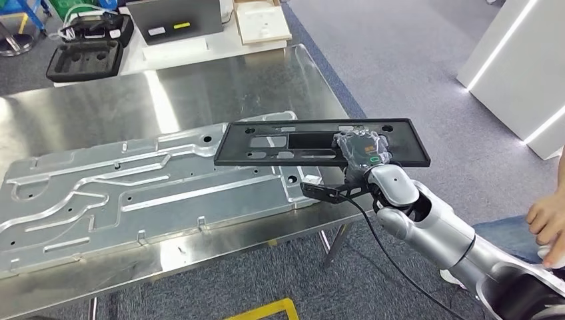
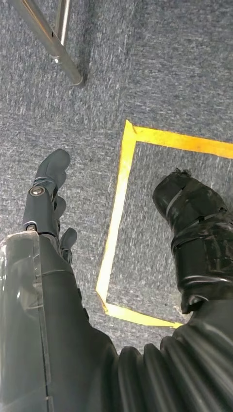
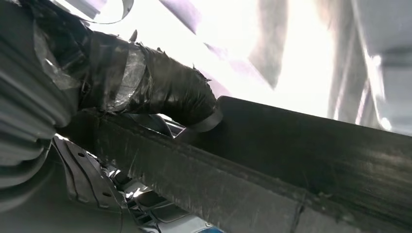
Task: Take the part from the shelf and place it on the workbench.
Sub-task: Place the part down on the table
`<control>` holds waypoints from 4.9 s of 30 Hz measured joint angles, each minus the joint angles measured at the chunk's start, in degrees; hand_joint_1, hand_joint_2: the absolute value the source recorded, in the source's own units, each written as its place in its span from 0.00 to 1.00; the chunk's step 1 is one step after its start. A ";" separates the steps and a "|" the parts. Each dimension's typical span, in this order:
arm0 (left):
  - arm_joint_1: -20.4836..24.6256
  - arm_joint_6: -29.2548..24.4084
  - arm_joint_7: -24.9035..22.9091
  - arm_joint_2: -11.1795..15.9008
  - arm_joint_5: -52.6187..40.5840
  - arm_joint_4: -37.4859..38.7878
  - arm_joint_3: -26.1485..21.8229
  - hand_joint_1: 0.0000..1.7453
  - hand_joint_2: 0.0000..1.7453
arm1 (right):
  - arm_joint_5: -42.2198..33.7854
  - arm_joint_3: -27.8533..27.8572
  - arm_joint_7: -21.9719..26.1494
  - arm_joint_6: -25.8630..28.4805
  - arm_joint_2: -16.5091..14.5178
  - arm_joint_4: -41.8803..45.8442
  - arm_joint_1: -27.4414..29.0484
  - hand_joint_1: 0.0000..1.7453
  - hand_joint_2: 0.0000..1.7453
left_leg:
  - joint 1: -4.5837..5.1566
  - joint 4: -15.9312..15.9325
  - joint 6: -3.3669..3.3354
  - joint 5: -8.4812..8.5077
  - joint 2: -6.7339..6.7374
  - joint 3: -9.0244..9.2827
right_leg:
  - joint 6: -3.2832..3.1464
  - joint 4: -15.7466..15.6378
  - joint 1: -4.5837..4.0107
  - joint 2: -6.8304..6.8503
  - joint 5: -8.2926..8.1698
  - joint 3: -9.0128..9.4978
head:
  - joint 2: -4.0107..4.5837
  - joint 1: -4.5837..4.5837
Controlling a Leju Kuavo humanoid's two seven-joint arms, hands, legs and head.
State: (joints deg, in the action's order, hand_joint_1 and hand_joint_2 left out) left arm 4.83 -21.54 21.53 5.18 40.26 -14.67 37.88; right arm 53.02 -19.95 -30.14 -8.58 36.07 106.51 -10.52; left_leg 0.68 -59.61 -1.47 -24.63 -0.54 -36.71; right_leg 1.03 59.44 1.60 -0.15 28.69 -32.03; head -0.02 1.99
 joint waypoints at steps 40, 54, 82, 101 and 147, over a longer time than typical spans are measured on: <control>0.18 -10.02 -7.11 -0.54 -0.92 0.00 0.00 0.00 0.00 | -8.81 -2.82 2.21 5.20 -2.88 5.88 -4.09 0.00 0.00 | -0.26 1.84 -1.76 -0.73 0.08 2.61 | 1.09 14.24 -0.07 0.09 4.27 -8.10 | 0.00 0.15; 0.13 -11.19 -7.52 -0.73 -0.92 0.00 0.00 0.00 0.00 | -8.78 -3.31 2.09 6.20 -3.23 10.65 -5.65 0.00 0.00 | -0.70 -15.98 1.72 -9.76 0.13 -4.77 | -1.40 1.12 -0.07 0.27 -2.04 -2.77 | 0.00 0.09; -0.15 -14.16 -6.97 -1.49 2.00 0.17 -0.02 0.00 0.00 | -33.72 9.27 5.82 36.30 -4.11 22.06 5.51 0.00 0.00 | -0.36 -8.31 1.04 -5.67 0.26 -4.03 | -1.40 1.11 0.03 0.12 0.01 -0.43 | 0.00 0.09; -0.09 -14.07 -7.62 -1.93 3.52 0.20 -0.14 0.00 0.00 | -56.38 33.04 27.79 48.25 -24.24 39.04 22.95 0.00 0.00 | 0.02 2.59 -2.38 -0.91 1.02 3.38 | 0.97 14.02 -0.42 0.19 6.14 -5.47 | 0.00 0.10; 0.21 -14.28 -7.39 -2.15 5.03 0.37 -0.68 0.00 0.00 | -47.54 33.63 23.91 48.18 -27.68 43.77 25.91 0.00 0.00 | -0.95 -15.53 1.30 -10.35 0.83 -1.78 | -1.44 -0.27 -0.49 0.32 -1.58 -1.63 | 0.00 -0.05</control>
State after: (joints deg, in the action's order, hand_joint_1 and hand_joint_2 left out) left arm 5.04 -35.82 14.14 3.03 45.29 -14.29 37.20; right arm 5.48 13.68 -6.23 39.60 8.39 150.28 15.39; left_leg -0.27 -75.14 -0.17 -34.98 0.29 -38.49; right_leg -0.41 59.17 1.12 0.17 27.11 -33.65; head -0.02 1.94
